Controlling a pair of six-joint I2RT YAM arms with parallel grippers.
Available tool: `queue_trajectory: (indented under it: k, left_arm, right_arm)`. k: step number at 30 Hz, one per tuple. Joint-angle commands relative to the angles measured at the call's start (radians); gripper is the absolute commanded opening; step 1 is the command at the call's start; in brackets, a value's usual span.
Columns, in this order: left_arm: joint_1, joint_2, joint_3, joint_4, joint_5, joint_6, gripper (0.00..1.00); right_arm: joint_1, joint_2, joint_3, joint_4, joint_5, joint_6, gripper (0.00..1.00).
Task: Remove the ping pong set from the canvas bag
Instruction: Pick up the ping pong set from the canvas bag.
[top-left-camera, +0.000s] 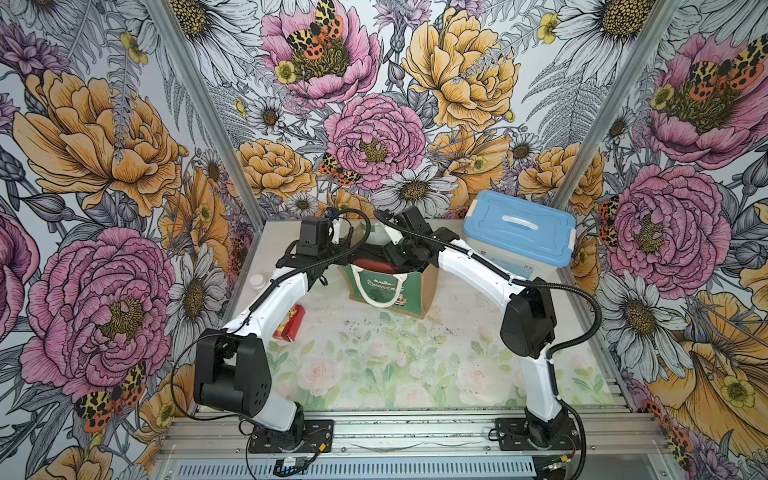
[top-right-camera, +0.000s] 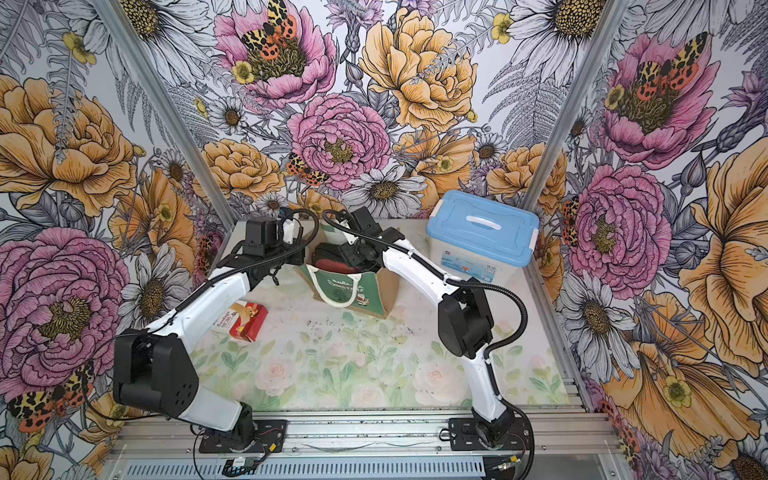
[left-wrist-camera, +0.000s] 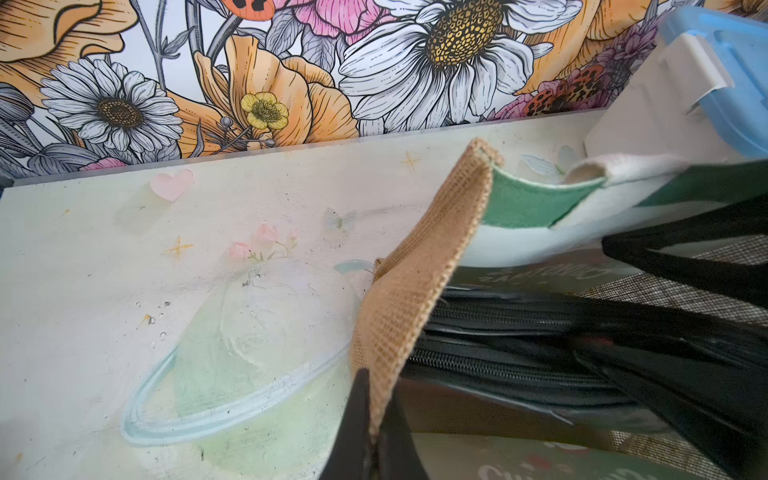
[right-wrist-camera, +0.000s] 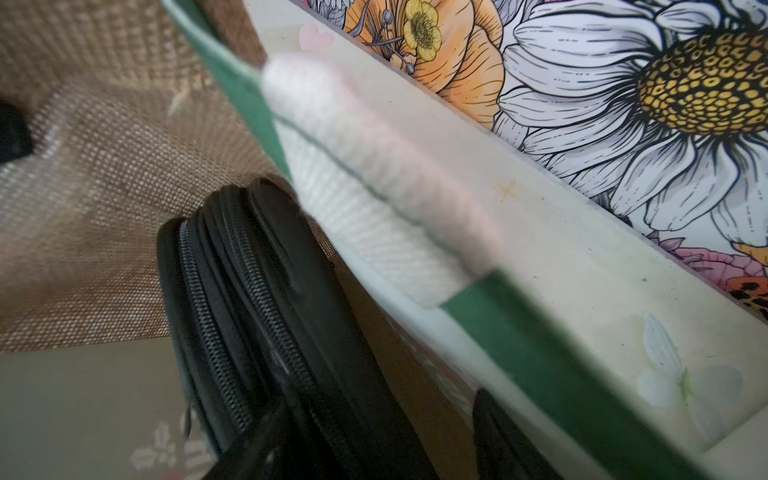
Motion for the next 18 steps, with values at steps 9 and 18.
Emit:
queue_trajectory:
  k: [9,18]
  left_arm:
    - [-0.004,0.023,0.034,-0.057,-0.012,0.013,0.0]
    - [-0.002,0.097,0.143,-0.078,-0.022,0.008,0.0]
  right_arm:
    - [-0.021,0.119,0.082,-0.023,0.072,-0.006,0.56]
    - [-0.008,0.138,0.092,-0.042,0.065,-0.03,0.23]
